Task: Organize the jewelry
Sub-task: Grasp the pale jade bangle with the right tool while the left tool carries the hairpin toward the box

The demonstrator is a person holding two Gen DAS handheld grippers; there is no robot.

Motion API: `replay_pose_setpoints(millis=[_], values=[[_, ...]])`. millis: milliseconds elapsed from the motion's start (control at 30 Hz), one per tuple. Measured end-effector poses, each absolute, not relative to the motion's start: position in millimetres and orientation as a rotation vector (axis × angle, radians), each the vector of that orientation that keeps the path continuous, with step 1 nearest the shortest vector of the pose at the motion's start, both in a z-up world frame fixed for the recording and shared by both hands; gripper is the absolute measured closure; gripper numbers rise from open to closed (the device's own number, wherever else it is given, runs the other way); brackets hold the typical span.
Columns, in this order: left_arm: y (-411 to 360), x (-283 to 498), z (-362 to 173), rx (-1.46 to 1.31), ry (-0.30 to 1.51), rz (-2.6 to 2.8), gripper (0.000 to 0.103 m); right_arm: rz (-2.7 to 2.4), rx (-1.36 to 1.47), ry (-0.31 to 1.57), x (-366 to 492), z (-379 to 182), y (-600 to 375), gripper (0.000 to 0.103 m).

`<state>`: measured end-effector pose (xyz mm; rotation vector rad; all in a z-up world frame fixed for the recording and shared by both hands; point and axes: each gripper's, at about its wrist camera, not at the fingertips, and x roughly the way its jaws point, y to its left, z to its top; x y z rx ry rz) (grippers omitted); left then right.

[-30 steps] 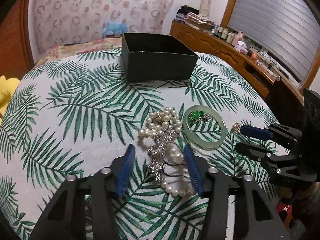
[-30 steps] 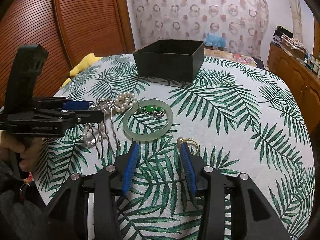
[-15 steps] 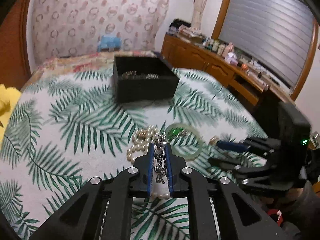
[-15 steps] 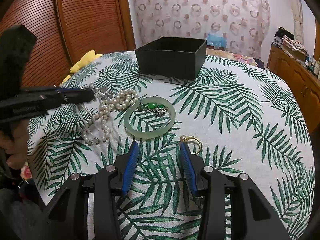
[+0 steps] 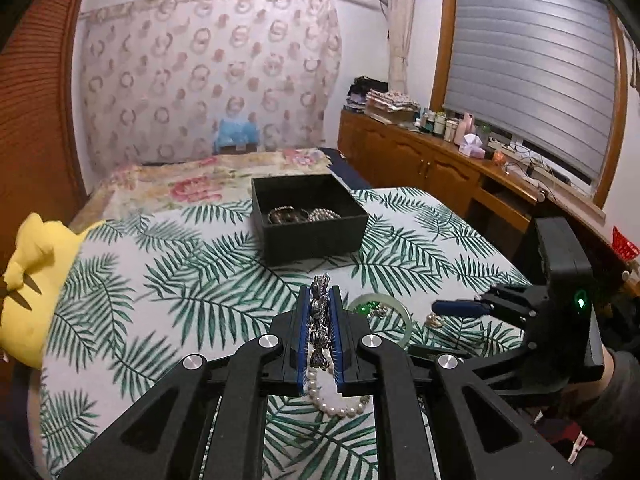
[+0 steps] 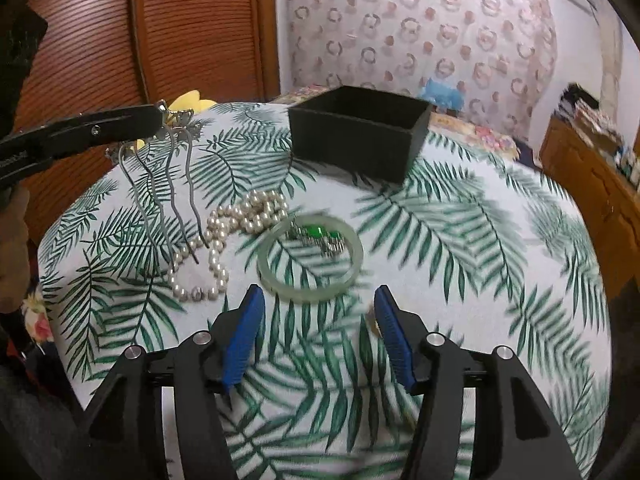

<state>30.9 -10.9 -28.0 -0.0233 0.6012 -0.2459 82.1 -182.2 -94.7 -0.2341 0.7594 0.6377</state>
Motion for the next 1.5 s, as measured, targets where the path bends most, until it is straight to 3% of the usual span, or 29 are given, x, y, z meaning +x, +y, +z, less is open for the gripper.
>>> replay_pose_setpoints(millis=[233,367,700,767,933,1500], values=[[-5,30,-19,0.004,0.597,-0.225,0.095,0.661,-0.298,0.794,103,-97,-161,0.036],[-1,31,-15,0.006,0.594,-0.217,0.095,0.684,-0.299,0.832,113,-101,-155,0.023],[1,37,-16,0.017,0.592,-0.207,0.095,0.660,-0.376,0.844,122,-108,-146,0.023],[1,38,-17,0.012,0.589,-0.206,0.095,0.671,-0.361,0.848,123,-109,-147,0.029],[6,43,-19,-0.008,0.588,-0.208,0.095,0.694,-0.365,0.835,121,-108,-149,0.029],[11,78,-2,0.005,0.542,-0.201,0.095,0.611,-0.291,0.711,176,-44,-166,0.029]])
